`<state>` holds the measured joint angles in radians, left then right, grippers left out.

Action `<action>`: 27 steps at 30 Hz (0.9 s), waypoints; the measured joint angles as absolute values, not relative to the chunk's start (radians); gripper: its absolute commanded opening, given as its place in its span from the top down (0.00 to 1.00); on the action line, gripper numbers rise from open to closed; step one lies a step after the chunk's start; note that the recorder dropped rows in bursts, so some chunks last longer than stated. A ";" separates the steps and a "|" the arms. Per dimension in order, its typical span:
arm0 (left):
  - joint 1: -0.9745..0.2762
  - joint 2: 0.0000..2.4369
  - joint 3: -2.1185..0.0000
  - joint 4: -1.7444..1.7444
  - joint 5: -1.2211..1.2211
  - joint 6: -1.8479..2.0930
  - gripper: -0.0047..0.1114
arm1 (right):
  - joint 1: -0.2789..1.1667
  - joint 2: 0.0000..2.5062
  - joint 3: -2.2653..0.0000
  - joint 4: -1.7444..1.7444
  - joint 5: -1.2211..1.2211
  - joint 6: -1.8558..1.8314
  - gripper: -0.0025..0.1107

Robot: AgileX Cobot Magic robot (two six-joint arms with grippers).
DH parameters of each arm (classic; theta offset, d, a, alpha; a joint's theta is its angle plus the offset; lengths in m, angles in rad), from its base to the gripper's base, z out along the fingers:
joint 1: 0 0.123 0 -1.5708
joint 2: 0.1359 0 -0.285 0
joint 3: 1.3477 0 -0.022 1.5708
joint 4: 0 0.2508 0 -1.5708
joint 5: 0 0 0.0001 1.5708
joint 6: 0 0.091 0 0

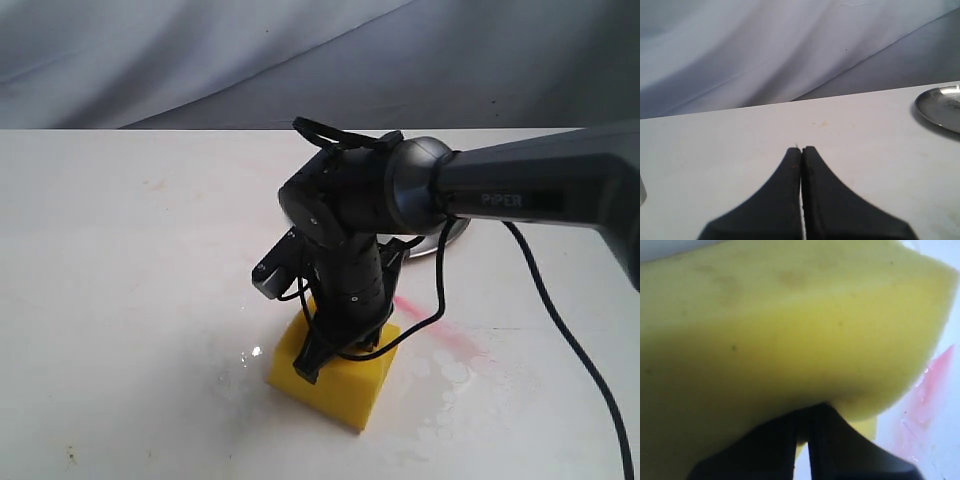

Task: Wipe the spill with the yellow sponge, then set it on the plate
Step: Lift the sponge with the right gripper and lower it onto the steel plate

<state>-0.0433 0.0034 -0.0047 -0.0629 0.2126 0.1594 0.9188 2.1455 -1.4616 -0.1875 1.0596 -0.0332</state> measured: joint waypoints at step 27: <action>-0.043 0.003 -0.005 -0.063 0.213 0.159 0.96 | 0.711 1.731 -1.447 -0.552 0.586 0.514 0.98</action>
<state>-0.0433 0.0034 -0.0047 -0.0629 0.2126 0.1594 0.7113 1.7311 -1.4466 -0.5525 0.5861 0.5140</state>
